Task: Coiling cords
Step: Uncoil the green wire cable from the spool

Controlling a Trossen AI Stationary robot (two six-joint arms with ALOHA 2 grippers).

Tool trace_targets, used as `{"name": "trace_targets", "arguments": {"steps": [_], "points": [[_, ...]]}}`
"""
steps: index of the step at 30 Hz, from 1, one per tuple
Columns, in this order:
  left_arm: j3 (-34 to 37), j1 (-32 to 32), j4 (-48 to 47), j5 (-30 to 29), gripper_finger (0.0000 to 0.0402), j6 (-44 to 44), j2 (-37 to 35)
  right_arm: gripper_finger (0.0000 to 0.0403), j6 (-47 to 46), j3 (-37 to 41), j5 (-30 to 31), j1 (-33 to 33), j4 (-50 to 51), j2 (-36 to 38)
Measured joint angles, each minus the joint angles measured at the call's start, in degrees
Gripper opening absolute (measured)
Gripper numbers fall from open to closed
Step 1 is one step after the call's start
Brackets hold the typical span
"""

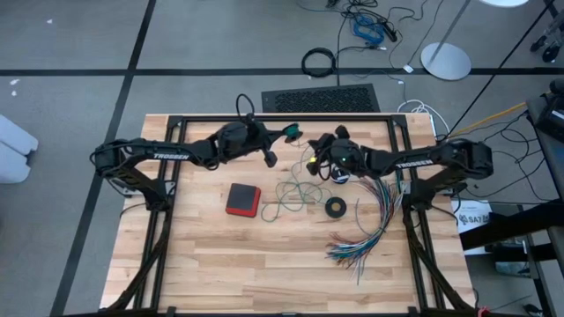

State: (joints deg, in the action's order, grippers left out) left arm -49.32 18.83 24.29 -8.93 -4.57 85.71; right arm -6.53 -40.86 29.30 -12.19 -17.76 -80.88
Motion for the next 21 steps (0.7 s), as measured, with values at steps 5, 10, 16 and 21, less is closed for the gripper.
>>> {"name": "trace_targets", "arguments": {"steps": [5,10,16,21], "points": [[0.0,0.2,-2.3,0.0,0.0,-1.5,0.0,0.0,2.5,0.0,3.6,0.3,-1.2,3.2],[0.0,0.3,-3.7,-0.1,0.0,-3.3,0.0,0.0,5.5,0.0,3.7,1.6,-3.2,6.1],[0.0,0.9,-4.2,-3.1,0.0,-5.0,0.0,0.0,12.7,0.0,-2.6,6.2,-12.2,6.7],[0.0,2.1,-3.7,-3.6,0.0,-4.8,0.0,0.0,14.8,0.0,-5.6,8.8,-13.8,6.2]]}}
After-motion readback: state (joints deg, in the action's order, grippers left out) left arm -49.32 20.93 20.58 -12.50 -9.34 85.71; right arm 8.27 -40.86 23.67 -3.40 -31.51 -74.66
